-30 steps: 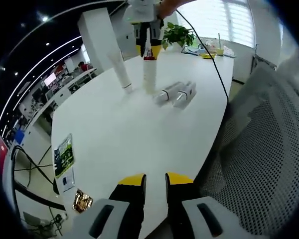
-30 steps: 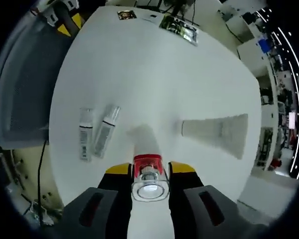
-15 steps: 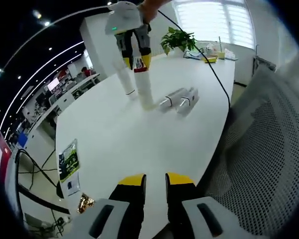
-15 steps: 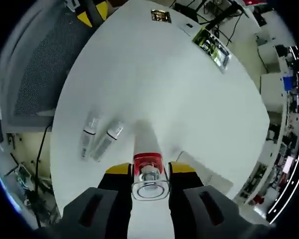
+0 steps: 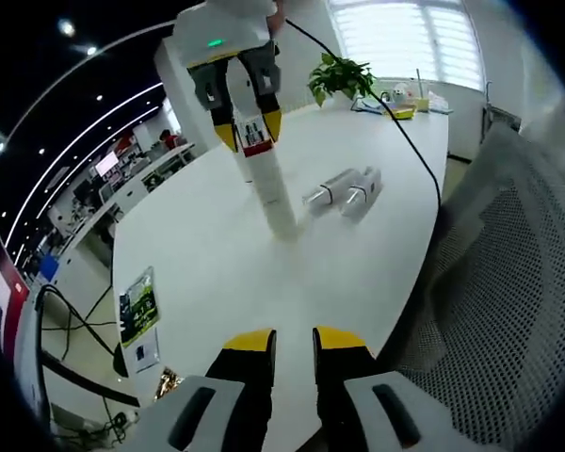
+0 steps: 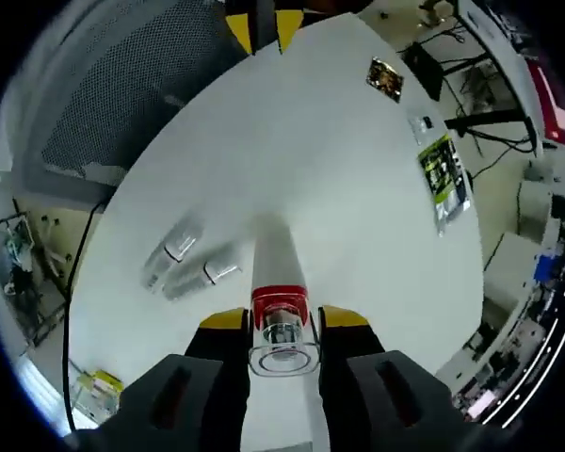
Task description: Arrange the skincare products in the storage area until every visible bottle or jar stands upright without overlapping.
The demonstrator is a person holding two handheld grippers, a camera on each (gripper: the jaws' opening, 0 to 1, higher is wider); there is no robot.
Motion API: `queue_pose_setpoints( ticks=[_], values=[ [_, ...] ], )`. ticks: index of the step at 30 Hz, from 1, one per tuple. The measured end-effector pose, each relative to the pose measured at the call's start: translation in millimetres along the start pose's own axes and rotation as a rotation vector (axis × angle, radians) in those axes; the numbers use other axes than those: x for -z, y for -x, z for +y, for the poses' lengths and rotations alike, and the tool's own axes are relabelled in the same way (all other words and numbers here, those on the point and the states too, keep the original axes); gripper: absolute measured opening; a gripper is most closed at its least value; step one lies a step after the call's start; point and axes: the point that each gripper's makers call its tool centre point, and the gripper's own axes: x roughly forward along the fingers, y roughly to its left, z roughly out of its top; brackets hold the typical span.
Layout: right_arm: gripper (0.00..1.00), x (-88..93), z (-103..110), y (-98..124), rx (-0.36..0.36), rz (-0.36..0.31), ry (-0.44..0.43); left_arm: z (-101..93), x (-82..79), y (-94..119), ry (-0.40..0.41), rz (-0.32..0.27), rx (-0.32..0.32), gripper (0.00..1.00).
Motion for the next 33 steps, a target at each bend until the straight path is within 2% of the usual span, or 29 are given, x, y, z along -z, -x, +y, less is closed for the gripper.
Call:
queue_pose_setpoints(
  ticks=[4, 10, 17, 26, 33],
  values=[
    [0.24, -8.8, 3, -3, 0.012, 0.052, 0.114, 1.6, 0.2, 0, -0.002, 0.0, -0.009, 0.16],
    [0.24, -18.2, 6, -3, 0.009, 0.067, 0.153, 2.7, 0.6, 0, -0.003, 0.002, -0.015, 0.16],
    [0.25, -29.4, 6, -2, 0.039, 0.092, 0.215, 3.1, 1.4, 1, -0.009, 0.007, -0.018, 0.16],
    [0.26, -28.7, 5, -2, 0.031, 0.126, 0.256, 3.2, -0.3, 1, -0.02, -0.001, -0.023, 0.16],
    [0.27, -28.4, 4, -3, 0.034, 0.119, 0.215, 4.5, -1.5, 2, -0.026, -0.007, -0.03, 0.16]
  ],
)
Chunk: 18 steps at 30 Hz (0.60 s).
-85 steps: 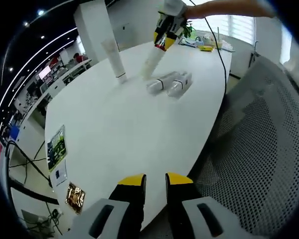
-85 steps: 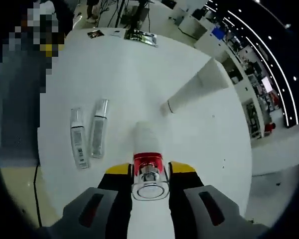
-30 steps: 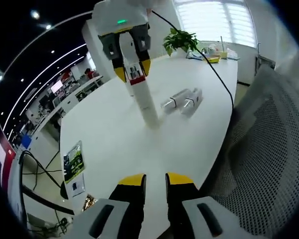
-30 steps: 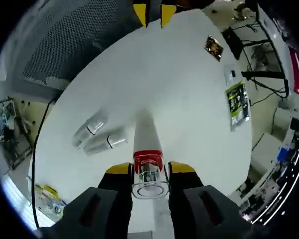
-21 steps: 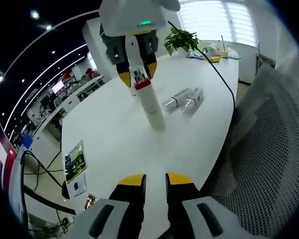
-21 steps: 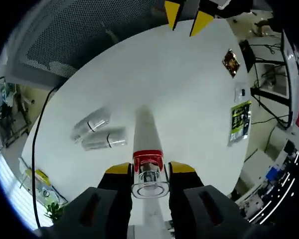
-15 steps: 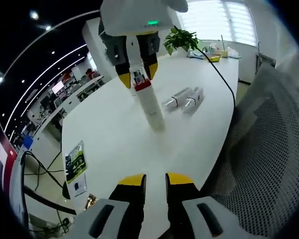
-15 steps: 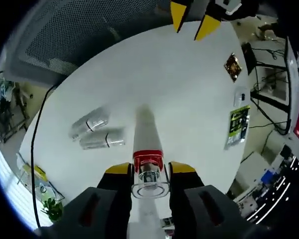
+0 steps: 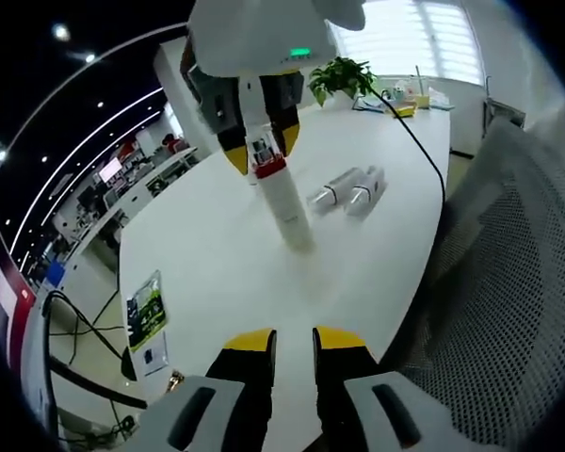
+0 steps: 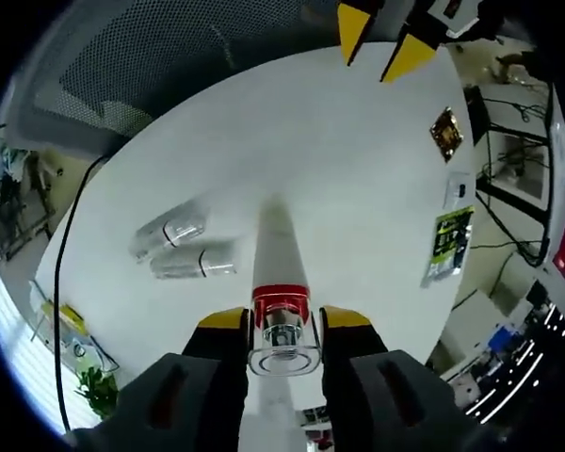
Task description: Arrange the skincare products in the storage area until every visible bottle or jar stands upright without overlapping.
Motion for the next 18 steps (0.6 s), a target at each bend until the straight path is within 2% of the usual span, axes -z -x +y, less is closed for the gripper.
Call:
queue_pose_setpoints(
  ticks=[7, 11, 18],
  values=[
    [0.29, 6.7, -0.8, -3.5, 0.022, 0.031, -0.014, 1.5, -1.4, 1.0, -0.005, -0.008, -0.009, 0.16],
    [0.44, 8.5, 0.3, -6.5, 0.028, 0.028, -0.068, 2.3, -1.6, 1.3, -0.006, -0.009, -0.014, 0.16],
    [0.49, 9.7, -7.6, -1.1, 0.082, -0.018, -0.195, 2.5, -1.8, 1.6, -0.009, -0.01, -0.015, 0.16]
  ],
)
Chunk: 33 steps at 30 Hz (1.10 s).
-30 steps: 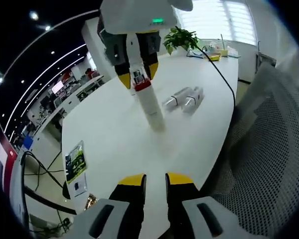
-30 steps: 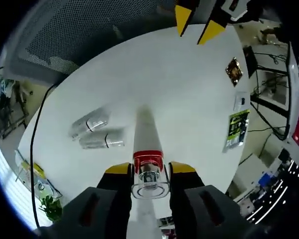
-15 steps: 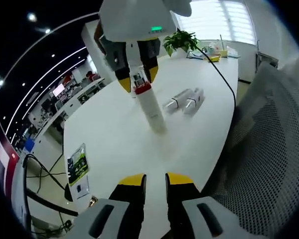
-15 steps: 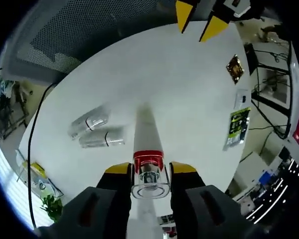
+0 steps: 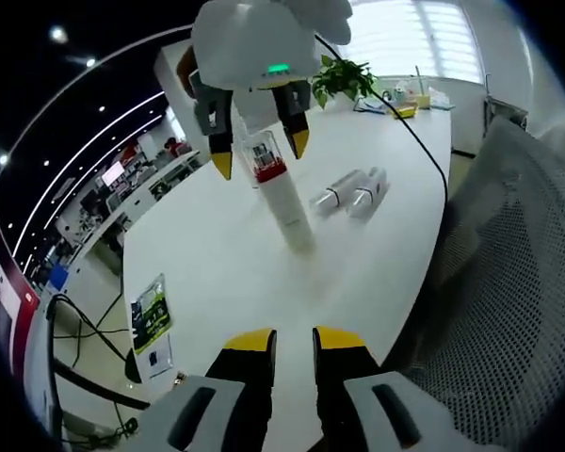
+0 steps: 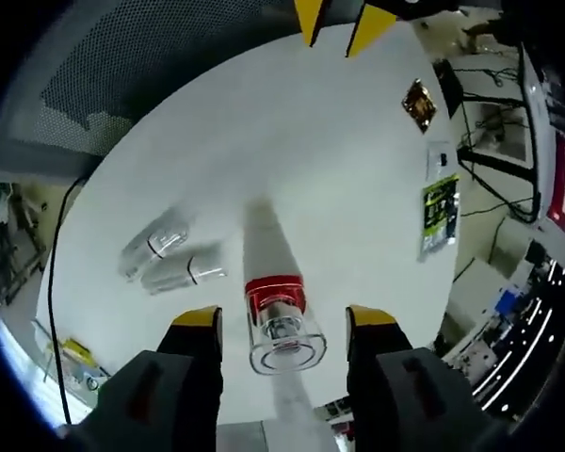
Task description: Arrange the skincare products in the storage area until every visible bottle or jar stands upright without overlapping.
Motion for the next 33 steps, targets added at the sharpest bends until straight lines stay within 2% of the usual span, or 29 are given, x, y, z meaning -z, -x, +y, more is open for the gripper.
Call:
queue_pose_setpoints(
  ticks=[2, 4, 5, 6, 7, 9, 10, 13, 14, 15, 16, 18, 19, 20, 22, 24, 27, 31, 33],
  values=[
    [0.52, -0.8, -1, 3, 0.014, -0.021, -0.055, 0.0, 0.0, 0, 0.001, 0.0, 0.001, 0.16],
    [0.54, -1.0, -1, 7, 0.023, -0.051, -0.187, -0.1, -0.1, 0, 0.0, -0.001, 0.001, 0.16],
    [0.55, -1.5, -2, 9, 0.025, -0.071, -0.263, -0.2, -0.2, 0, 0.0, -0.001, 0.001, 0.16],
    [0.57, -0.5, -4, 13, 0.033, -0.092, -0.406, -0.3, -0.2, 0, 0.0, -0.002, 0.001, 0.16],
    [0.6, -2.2, -8, 17, 0.049, -0.14, -0.533, -0.6, -0.6, 0, 0.0, -0.004, 0.002, 0.16],
    [0.65, -5.0, -14, 24, 0.066, -0.218, -0.692, -1.7, -0.9, 0, -0.001, -0.006, 0.008, 0.16],
    [0.68, -6.6, -22, 31, 0.101, -0.293, -0.81, -1.9, -0.7, -1, -0.002, -0.005, 0.009, 0.16],
    [0.75, -5.6, -28, 42, 0.119, -0.415, -1.054, -0.5, -0.5, 0, 0.006, -0.006, 0.006, 0.16],
    [0.78, -2.1, -33, 48, 0.151, -0.488, -1.192, 0.5, -0.3, 0, 0.009, -0.006, 0.003, 0.16],
    [0.8, 0.1, -35, 51, 0.163, -0.535, -1.278, 1.7, 0.4, 0, 0.014, -0.004, -0.001, 0.16],
    [0.82, 4.7, -36, 55, 0.184, -0.603, -1.408, 2.5, 1.0, 0, 0.018, -0.001, -0.003, 0.16],
    [0.86, 18.8, -36, 57, 0.243, -0.689, -1.607, 1.6, 1.6, -1, 0.018, 0.003, 0.001, 0.16],
    [0.88, 24.2, -33, 56, 0.255, -0.712, -1.683, 0.3, 1.9, -1, 0.012, 0.006, 0.005, 0.16],
    [0.89, 28.2, -27, 56, 0.266, -0.759, -1.79, -0.4, 2.2, -2, 0.01, 0.008, 0.008, 0.16],
    [0.88, 37.2, -20, 54, 0.32, -0.864, -1.938, -0.1, 2.6, -1, 0.014, 0.012, 0.008, 0.16],
    [0.89, 42.7, -5, 40, 0.325, -0.844, -2.036, 1.5, 2.0, -1, 0.019, 0.008, 0.004, 0.16],
    [0.84, 37.6, 13, 23, 0.308, -0.812, -2.074, 1.9, 2.3, -1, 0.021, 0.008, 0.002, 0.16],
    [0.78, 22.7, 18, 13, 0.296, -0.84, -2.11, 1.1, 4.0, -2, 0.021, 0.018, 0.005, 0.16],
    [0.74, 18.3, 20, 6, 0.291, -0.811, -2.165, -1.0, 5.5, -3, 0.017, 0.027, 0.013, 0.16]
  ],
)
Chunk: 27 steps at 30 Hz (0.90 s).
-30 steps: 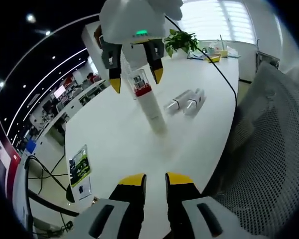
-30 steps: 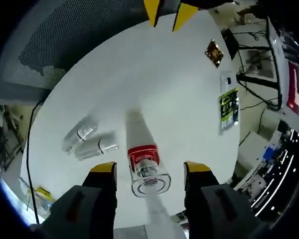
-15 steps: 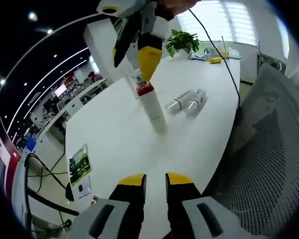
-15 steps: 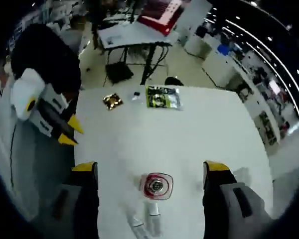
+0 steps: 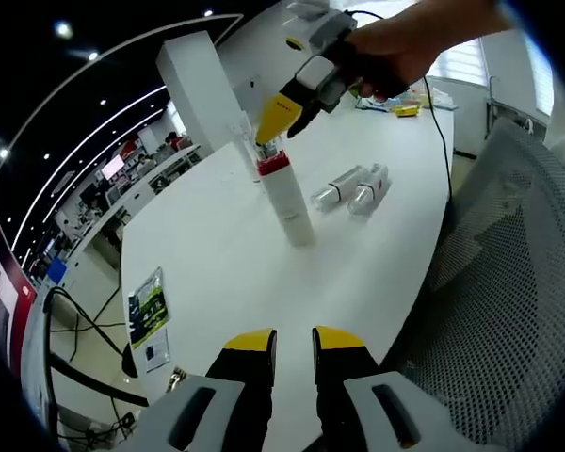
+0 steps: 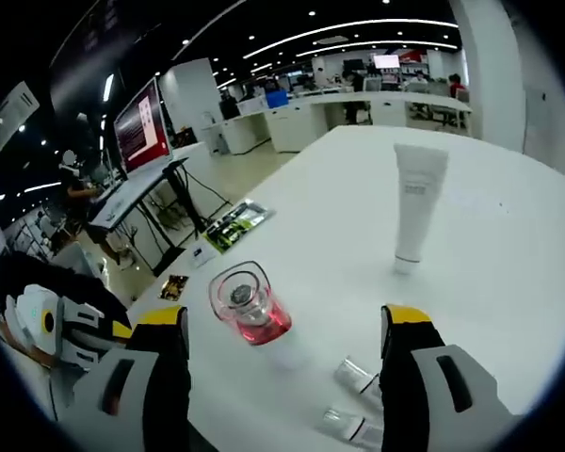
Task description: Arrange the skincare products in the storage area until every visible bottle or jar stands upright without overlapping.
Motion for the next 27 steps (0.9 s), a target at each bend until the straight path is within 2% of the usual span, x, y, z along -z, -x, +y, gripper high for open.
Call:
queue_pose_setpoints(
  ticks=[1, 2, 4, 5, 10, 12, 14, 19, 20, 23, 24, 27],
  values=[
    [0.72, 3.0, 0, -1, 0.025, 0.004, -0.015, -0.1, 0.8, 0, -0.001, 0.004, 0.0, 0.16],
    [0.71, 3.8, 2, -5, 0.068, -0.023, -0.074, 0.7, 1.4, 0, 0.001, 0.007, -0.002, 0.16],
    [0.7, 3.0, 5, -17, 0.065, -0.043, -0.148, 2.3, 2.4, 0, 0.009, 0.01, -0.006, 0.16],
    [0.7, 4.9, 5, -25, 0.09, -0.042, -0.168, 2.2, 2.7, 0, 0.01, 0.012, -0.006, 0.16],
    [0.61, 11.9, 0, -50, 0.218, -0.042, -0.12, 2.1, 3.1, 0, 0.007, 0.015, -0.007, 0.16],
    [0.58, 16.1, -9, -54, 0.295, -0.022, -0.085, 2.2, 3.4, 0, 0.008, 0.017, -0.007, 0.16],
    [0.51, 17.3, -9, -58, 0.317, -0.02, -0.054, 2.7, 3.4, 0, 0.008, 0.016, -0.011, 0.16],
    [0.36, 20.2, -17, -62, 0.343, -0.03, -0.026, 3.1, 2.7, 0, 0.007, 0.012, -0.013, 0.16],
    [0.35, 17.7, -14, -63, 0.319, -0.052, -0.014, 3.1, 2.5, 0, 0.007, 0.011, -0.014, 0.16],
    [0.35, 19.3, -16, -61, 0.319, -0.056, -0.017, 2.5, 2.5, -1, 0.004, 0.013, -0.011, 0.16],
    [0.35, 18.0, -16, -61, 0.301, -0.073, 0.001, 2.4, 2.4, -1, 0.004, 0.013, -0.01, 0.16],
    [0.34, 18.1, -10, -61, 0.246, -0.068, 0.049, 1.2, 2.6, -1, 0.002, 0.016, -0.004, 0.16]
  ],
)
